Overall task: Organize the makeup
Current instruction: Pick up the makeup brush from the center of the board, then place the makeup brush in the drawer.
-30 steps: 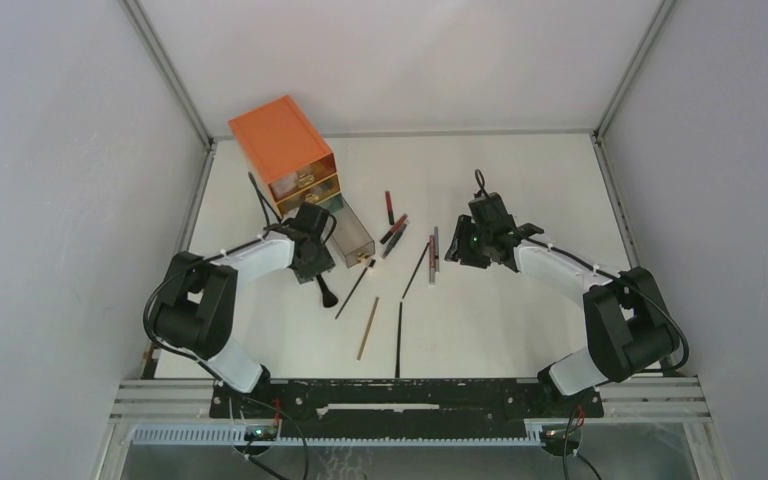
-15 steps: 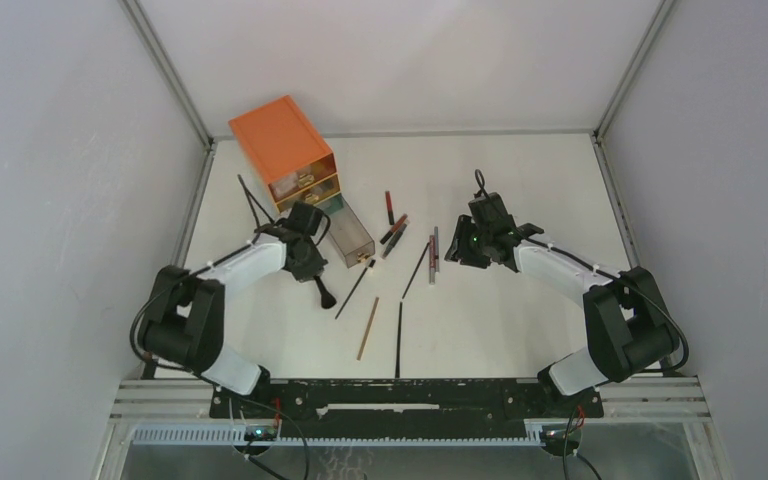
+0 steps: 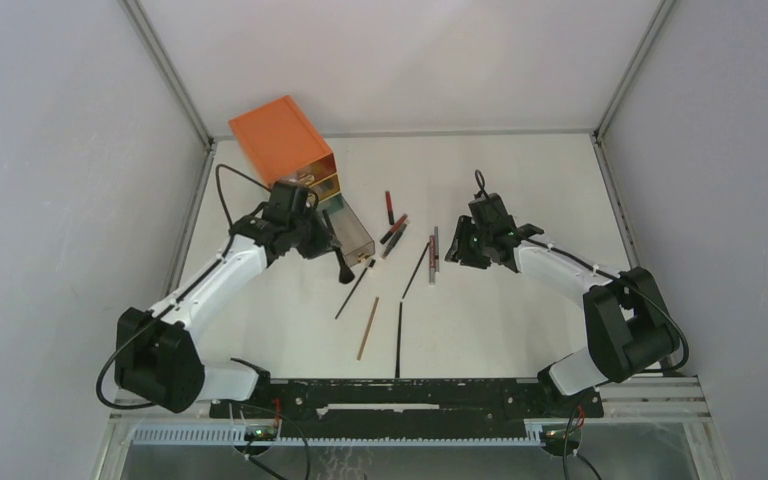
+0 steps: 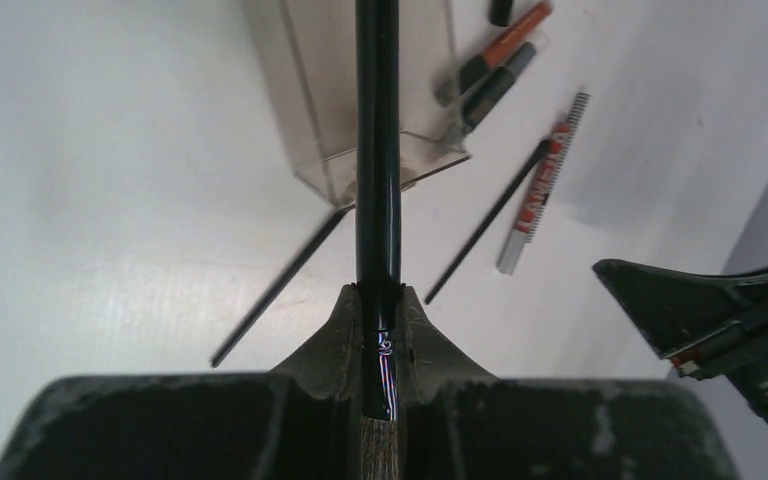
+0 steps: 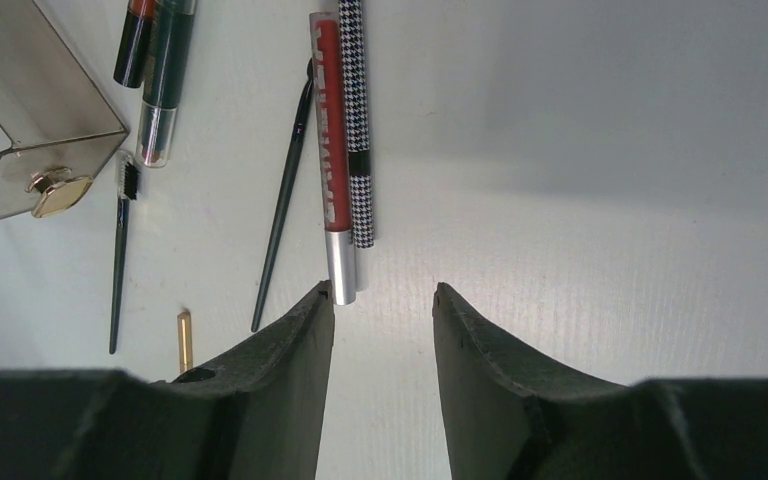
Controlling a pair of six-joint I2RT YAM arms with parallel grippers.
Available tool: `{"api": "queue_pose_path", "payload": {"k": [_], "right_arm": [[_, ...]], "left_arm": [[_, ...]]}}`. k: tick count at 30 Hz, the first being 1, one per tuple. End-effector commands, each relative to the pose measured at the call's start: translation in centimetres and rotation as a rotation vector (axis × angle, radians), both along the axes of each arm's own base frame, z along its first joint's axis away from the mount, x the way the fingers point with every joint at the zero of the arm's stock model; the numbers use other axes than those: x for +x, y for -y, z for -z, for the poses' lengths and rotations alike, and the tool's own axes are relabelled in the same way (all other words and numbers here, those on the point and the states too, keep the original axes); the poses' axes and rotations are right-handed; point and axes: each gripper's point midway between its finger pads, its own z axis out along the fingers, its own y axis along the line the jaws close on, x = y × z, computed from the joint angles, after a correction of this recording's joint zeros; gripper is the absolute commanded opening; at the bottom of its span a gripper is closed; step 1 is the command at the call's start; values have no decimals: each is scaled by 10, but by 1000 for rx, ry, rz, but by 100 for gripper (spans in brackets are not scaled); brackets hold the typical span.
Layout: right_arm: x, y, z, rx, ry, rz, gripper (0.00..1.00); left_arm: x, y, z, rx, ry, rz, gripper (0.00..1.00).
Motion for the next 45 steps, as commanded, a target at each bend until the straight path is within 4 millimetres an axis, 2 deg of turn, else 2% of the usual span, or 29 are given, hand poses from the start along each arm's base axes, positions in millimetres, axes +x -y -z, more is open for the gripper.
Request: {"api": "queue_pose_path", "payload": {"k": [1, 6, 14, 19, 24, 31, 35, 42, 45], "right_arm": [[5, 1, -16, 10, 57, 13, 49], [0, 4, -17, 11, 62, 23, 49], [-8, 9, -15, 5, 54, 33, 49], [-9, 7, -16, 22, 53, 28, 49], [-9, 7, -17, 22, 53, 32, 49], [-7, 5, -12, 28, 43, 30, 49], [-6, 0, -13, 39, 40, 22, 49], [-3, -2, -19, 37, 50, 13, 49], [-4, -2, -20, 36, 52, 13, 49]], "left_arm": [[34, 26, -40, -83, 90, 40, 11], [68, 30, -37, -80, 87, 37, 12], [105, 9, -9, 35, 55, -36, 13], [119, 10, 10, 18, -4, -49, 16], [116, 10, 16, 8, -22, -60, 18], [95, 16, 10, -48, -17, -72, 15], [86, 22, 18, -85, -53, -92, 15], [94, 13, 18, -75, -68, -115, 17], [98, 7, 19, -70, -78, -134, 22]]}}
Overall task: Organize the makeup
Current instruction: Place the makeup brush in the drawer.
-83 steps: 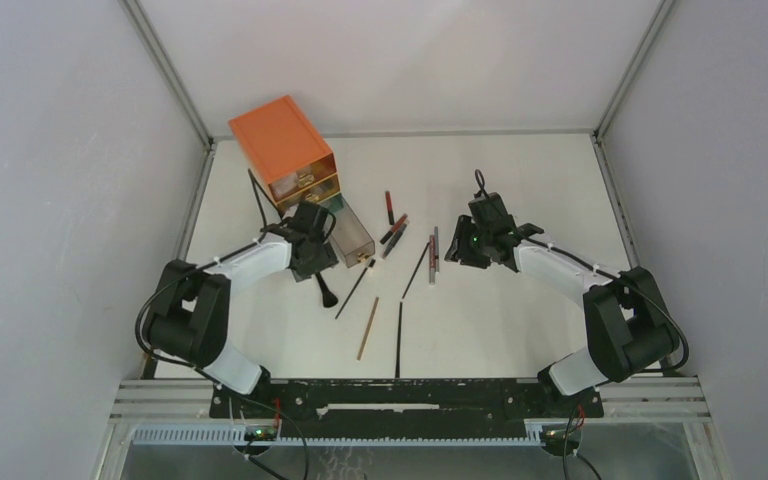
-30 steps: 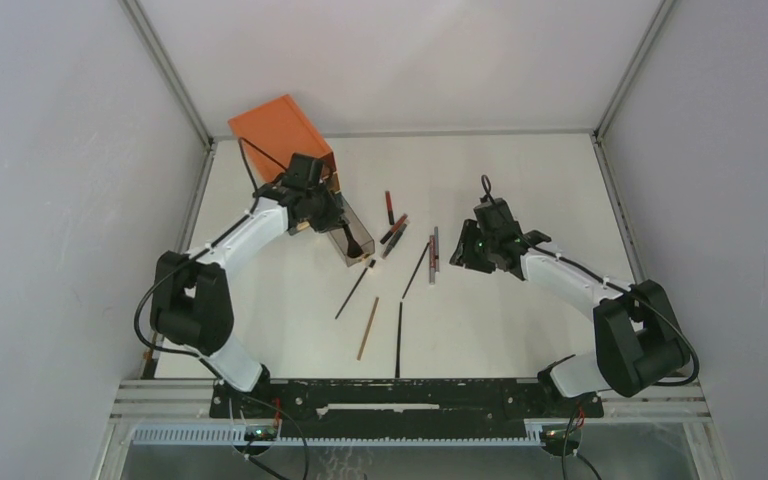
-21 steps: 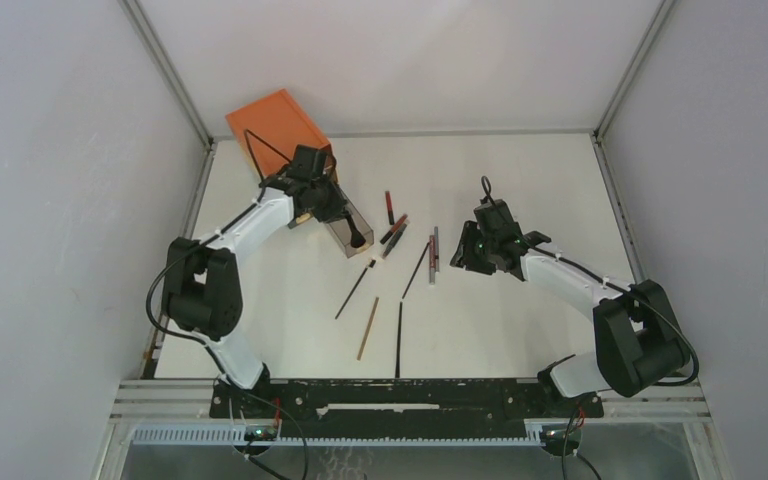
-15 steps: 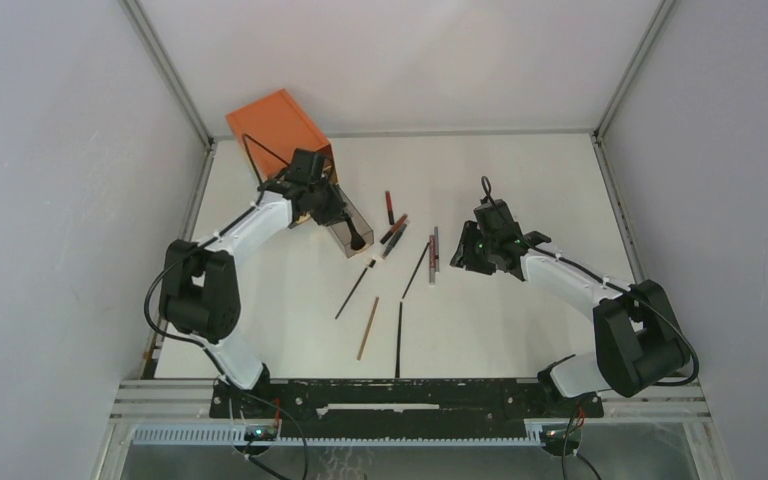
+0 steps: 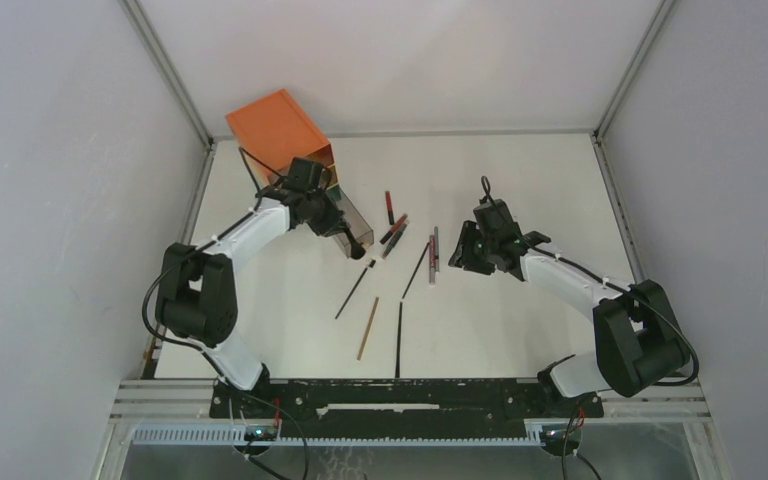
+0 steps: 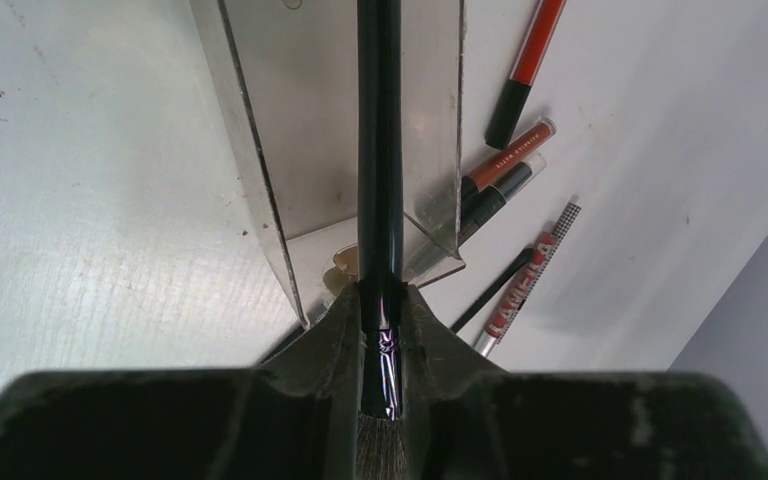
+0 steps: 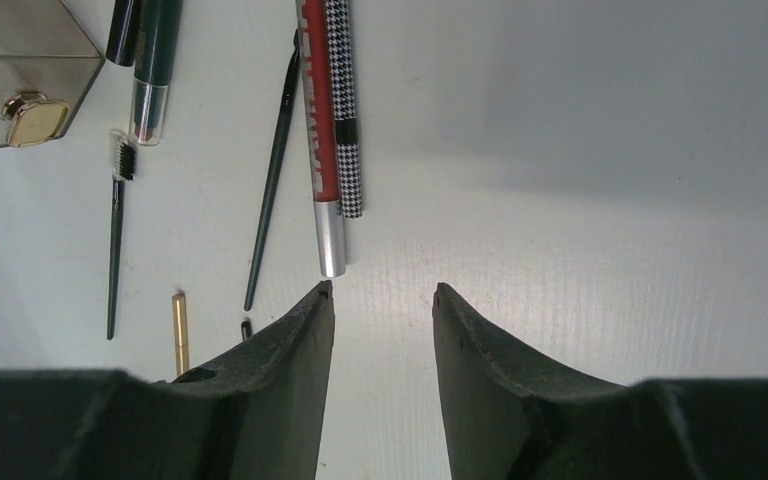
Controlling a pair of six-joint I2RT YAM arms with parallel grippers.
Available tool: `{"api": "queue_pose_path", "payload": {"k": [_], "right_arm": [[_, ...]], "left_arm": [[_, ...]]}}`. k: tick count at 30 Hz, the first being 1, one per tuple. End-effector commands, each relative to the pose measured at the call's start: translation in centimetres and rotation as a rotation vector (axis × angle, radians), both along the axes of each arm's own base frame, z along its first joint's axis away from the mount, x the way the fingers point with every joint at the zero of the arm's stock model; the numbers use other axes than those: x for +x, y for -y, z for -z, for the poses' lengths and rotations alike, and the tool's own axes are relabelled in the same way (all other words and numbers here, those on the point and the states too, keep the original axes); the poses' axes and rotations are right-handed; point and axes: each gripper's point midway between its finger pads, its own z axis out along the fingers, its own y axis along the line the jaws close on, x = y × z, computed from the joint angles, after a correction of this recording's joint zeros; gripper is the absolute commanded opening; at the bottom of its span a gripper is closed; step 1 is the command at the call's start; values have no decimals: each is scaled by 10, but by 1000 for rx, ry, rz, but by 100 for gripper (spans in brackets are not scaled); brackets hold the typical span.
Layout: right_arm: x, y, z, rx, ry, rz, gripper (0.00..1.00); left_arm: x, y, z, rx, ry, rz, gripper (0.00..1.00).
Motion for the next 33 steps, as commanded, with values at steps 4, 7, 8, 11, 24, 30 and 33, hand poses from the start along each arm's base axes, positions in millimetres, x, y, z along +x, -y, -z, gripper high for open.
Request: {"api": "queue_pose_path", "payload": {"k": [4, 7, 8, 11, 24, 30, 33], "right_arm": [[9, -8, -19, 27, 47, -6, 49], [7, -6, -19, 20, 46, -8, 49], [7, -5, -19, 18, 45, -7, 49], [5, -3, -20, 12, 43, -3, 49], [7, -4, -29, 3, 41, -14, 49], [8, -5, -31, -1, 34, -19, 49], [7, -4, -30, -7, 27, -20, 49]], "left_arm": [[20, -16, -10, -26, 13, -59, 36], [24, -16, -9, -38, 10, -52, 45], [25, -16, -10, -41, 11, -47, 47], [25, -15, -17, -46, 31, -36, 47], [-3, 21, -74, 34, 266, 268, 43], [-1, 17, -45, 74, 197, 247, 22], [4, 15, -34, 89, 165, 237, 19]]}}
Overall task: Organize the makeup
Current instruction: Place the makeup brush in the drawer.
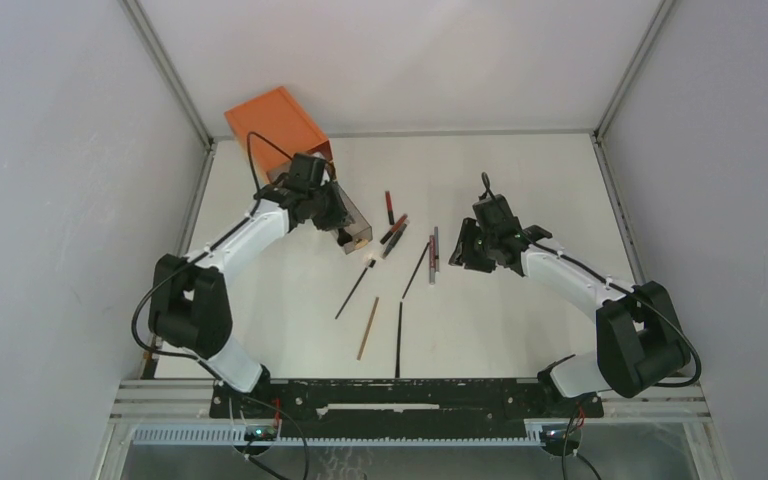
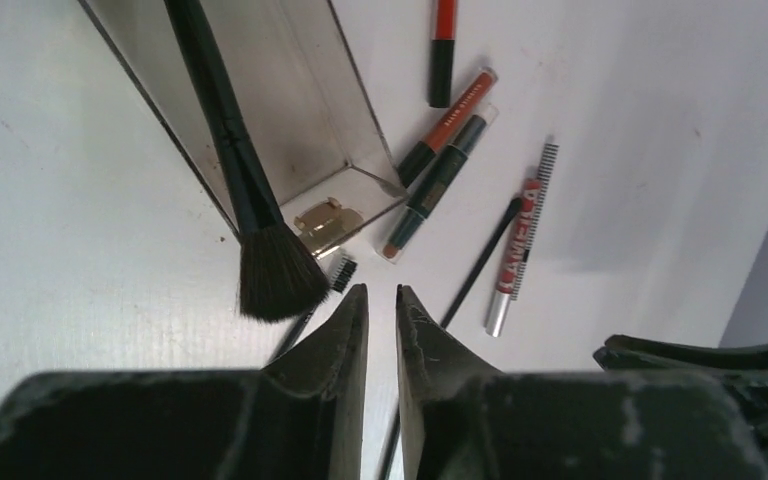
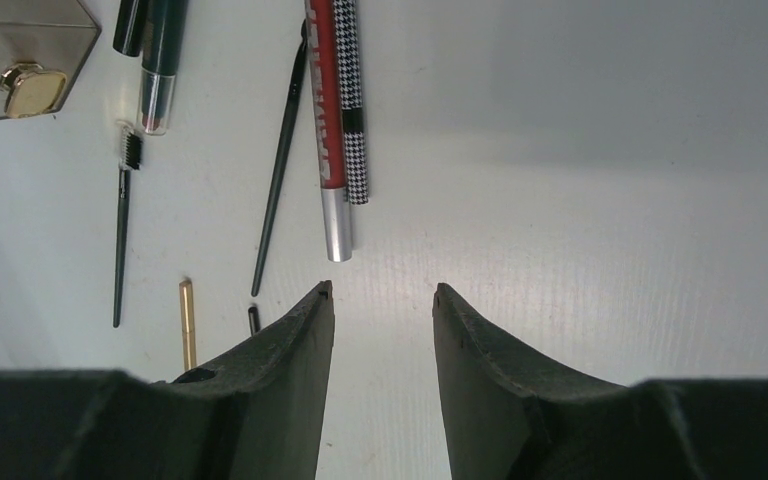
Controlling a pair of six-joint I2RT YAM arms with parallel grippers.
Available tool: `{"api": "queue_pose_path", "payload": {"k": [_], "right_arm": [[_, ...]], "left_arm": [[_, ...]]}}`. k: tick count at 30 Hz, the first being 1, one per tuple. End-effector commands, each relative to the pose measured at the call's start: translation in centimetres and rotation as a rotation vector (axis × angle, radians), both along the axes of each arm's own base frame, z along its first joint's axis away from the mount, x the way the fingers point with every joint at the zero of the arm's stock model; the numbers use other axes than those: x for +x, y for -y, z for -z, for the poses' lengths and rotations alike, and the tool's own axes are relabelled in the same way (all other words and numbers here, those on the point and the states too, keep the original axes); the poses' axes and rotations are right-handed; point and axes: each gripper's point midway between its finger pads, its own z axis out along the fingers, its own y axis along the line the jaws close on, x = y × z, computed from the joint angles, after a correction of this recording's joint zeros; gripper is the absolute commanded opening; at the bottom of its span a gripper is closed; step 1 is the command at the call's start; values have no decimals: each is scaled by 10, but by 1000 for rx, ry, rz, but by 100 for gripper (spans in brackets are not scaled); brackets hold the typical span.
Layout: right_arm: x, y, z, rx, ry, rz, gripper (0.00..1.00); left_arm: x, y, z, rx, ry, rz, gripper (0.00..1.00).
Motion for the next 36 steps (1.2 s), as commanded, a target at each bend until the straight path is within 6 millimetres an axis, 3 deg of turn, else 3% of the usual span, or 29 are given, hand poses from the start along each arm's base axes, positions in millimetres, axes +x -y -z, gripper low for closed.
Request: {"api": "queue_pose_path", "payload": {"k": [1, 6, 11, 14, 19, 24, 28, 32, 36], "right_arm": [[9, -4, -19, 7, 46, -10, 49], [10, -4, -19, 5, 45, -7, 49], [9, -3, -18, -16, 55, -9, 49], [7, -1, -15, -24, 64, 2, 49], [0, -5, -11, -6, 65, 2, 49], [-3, -9, -8, -3, 62, 0, 49], [-2, -12, -7, 3, 64, 0, 49], [-2, -14, -6, 7, 60, 0, 49], [-3, -14, -3, 9, 59, 1, 49]], "left_arm": [[15, -1, 8, 34, -1, -1, 19], [22, -11, 41, 110, -100, -45, 3], [37, -26, 57, 194, -96, -105, 3], [50, -33, 57, 224, -62, -138, 5], [65, -30, 38, 239, 22, -96, 11], [67, -7, 11, 191, 116, 15, 28], [59, 11, 2, 174, 150, 107, 37], [46, 30, -5, 171, 200, 212, 36], [32, 45, -28, 126, 314, 274, 32]]}}
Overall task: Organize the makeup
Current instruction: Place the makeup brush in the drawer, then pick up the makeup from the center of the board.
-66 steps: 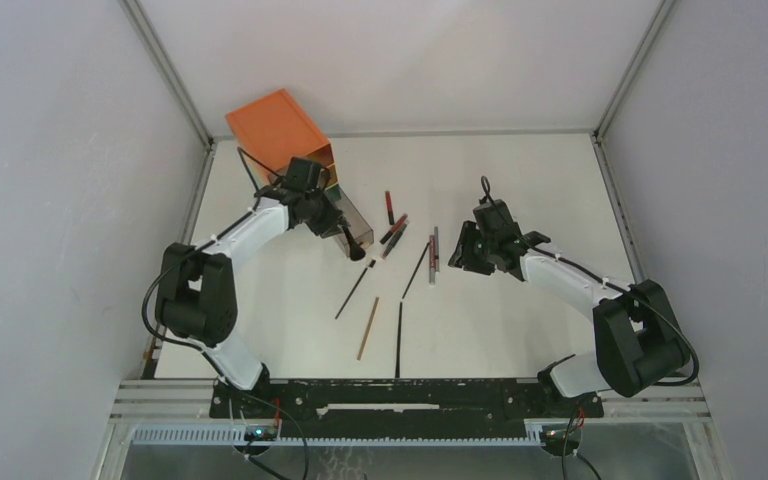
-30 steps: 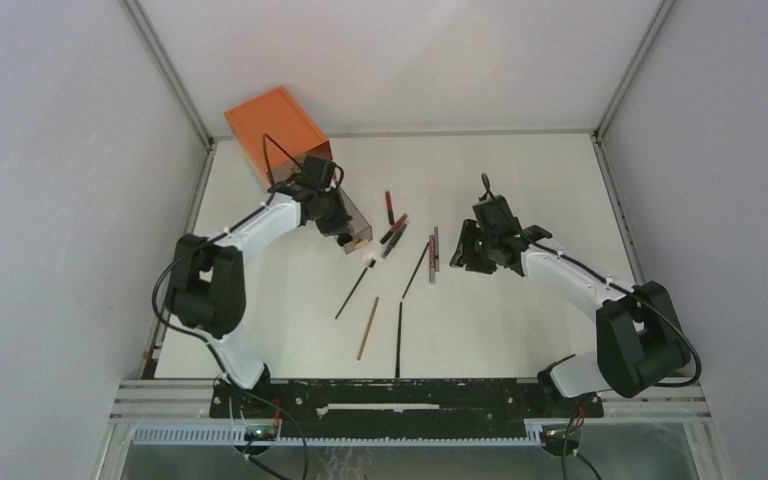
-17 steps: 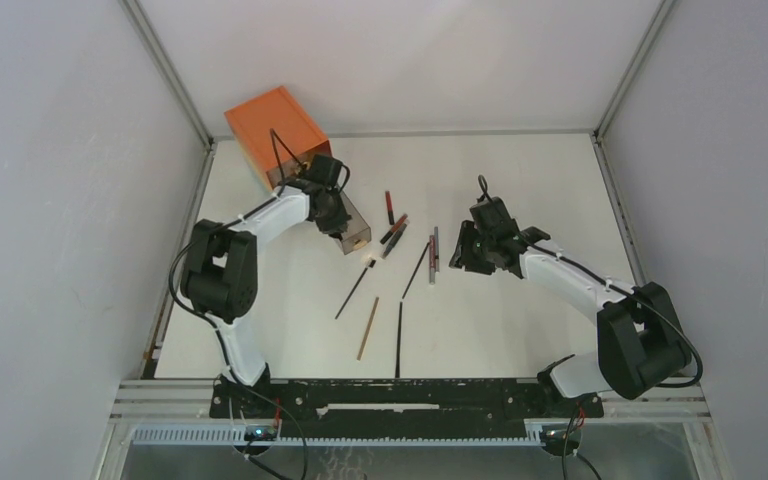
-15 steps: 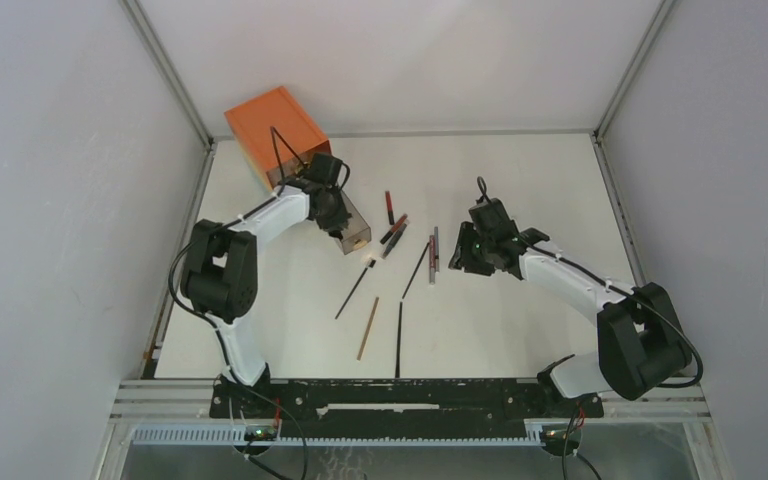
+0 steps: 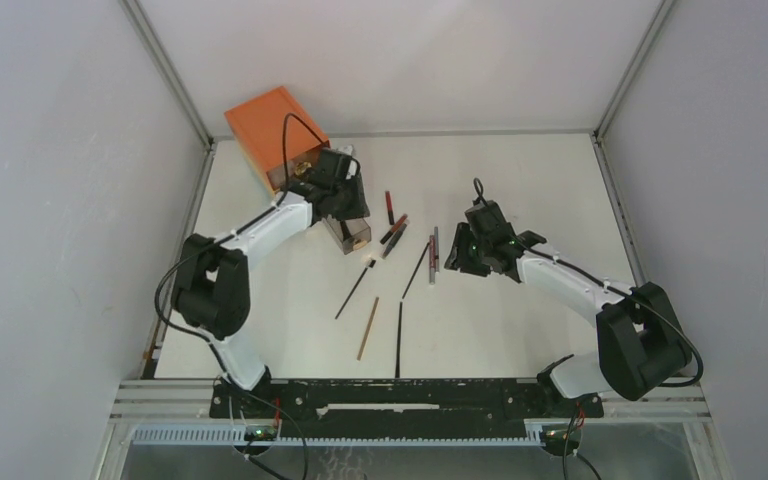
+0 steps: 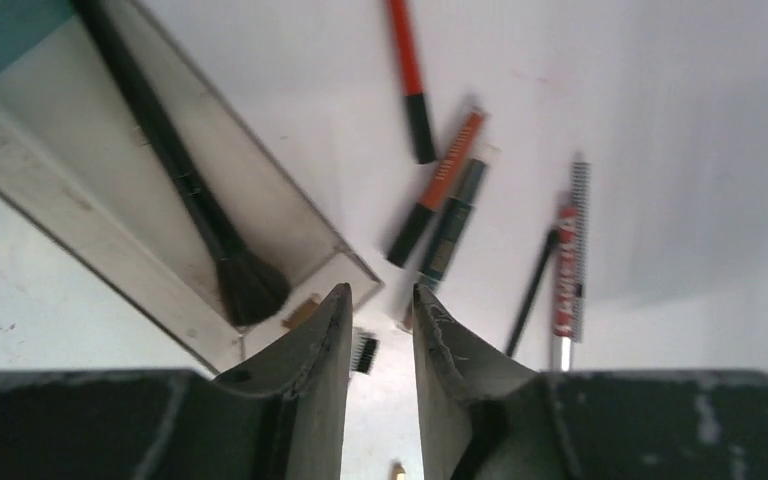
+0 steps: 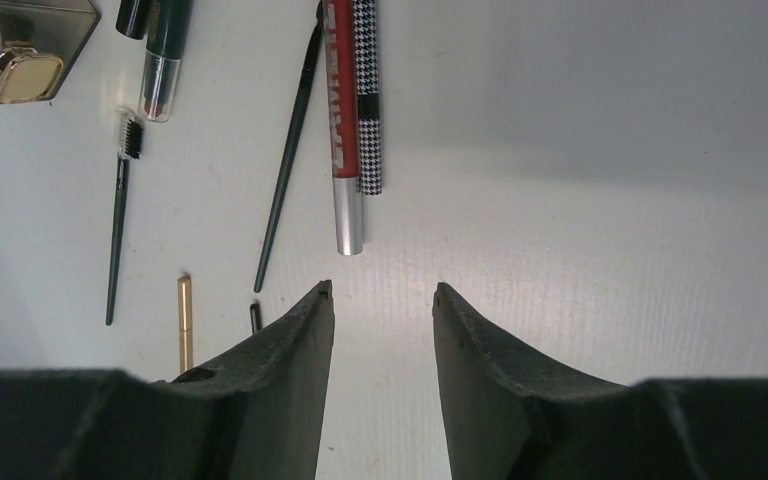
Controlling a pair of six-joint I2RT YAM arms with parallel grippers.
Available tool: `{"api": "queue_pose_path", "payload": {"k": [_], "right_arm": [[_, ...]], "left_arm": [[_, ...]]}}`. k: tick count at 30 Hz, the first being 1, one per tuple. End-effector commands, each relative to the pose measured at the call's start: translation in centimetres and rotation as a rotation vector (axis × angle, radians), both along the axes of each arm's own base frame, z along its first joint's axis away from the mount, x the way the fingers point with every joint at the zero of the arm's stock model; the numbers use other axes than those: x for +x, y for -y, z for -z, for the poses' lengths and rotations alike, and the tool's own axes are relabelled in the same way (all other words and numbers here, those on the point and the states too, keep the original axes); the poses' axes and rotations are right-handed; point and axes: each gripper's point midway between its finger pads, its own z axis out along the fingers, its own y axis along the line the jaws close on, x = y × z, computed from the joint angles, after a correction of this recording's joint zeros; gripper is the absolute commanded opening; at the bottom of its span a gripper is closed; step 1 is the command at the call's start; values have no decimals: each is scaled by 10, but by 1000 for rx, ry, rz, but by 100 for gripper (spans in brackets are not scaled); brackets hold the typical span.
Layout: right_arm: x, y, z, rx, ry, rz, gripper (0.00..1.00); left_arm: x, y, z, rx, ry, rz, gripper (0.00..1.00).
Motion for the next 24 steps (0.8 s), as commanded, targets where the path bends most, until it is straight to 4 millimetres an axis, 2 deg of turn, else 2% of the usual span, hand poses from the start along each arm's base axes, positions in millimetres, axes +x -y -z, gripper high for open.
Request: {"api": "queue_pose_path", "payload": {"k": [1, 2, 3, 5, 8, 13, 17, 21, 24], "right_arm": [[5, -4, -6, 26, 42, 16, 49], [5, -4, -5, 24, 43, 17, 49], [5, -4, -5, 25, 43, 19, 49], [8, -4, -5, 23, 49, 22, 51], [16, -11, -3, 12, 66, 17, 59], [36, -23, 9, -71, 33, 10, 59], [56, -23, 14, -135, 25, 41, 52], [76, -26, 18, -192, 21, 54, 47], [80, -25, 28, -227, -5, 62, 46]], "left_arm": [[-9, 26, -61, -97, 209, 148, 32], [-12, 25, -65, -101, 225, 164, 32], [-23, 37, -67, -95, 234, 210, 32], [-38, 41, -67, -54, 245, 236, 33], [-60, 41, -61, -60, 226, 231, 35], [-89, 18, -65, -93, 248, 172, 38], [-108, -1, -61, -69, 244, 152, 39], [-120, -5, -51, -85, 218, 145, 40], [-123, -3, -43, -101, 194, 141, 39]]}}
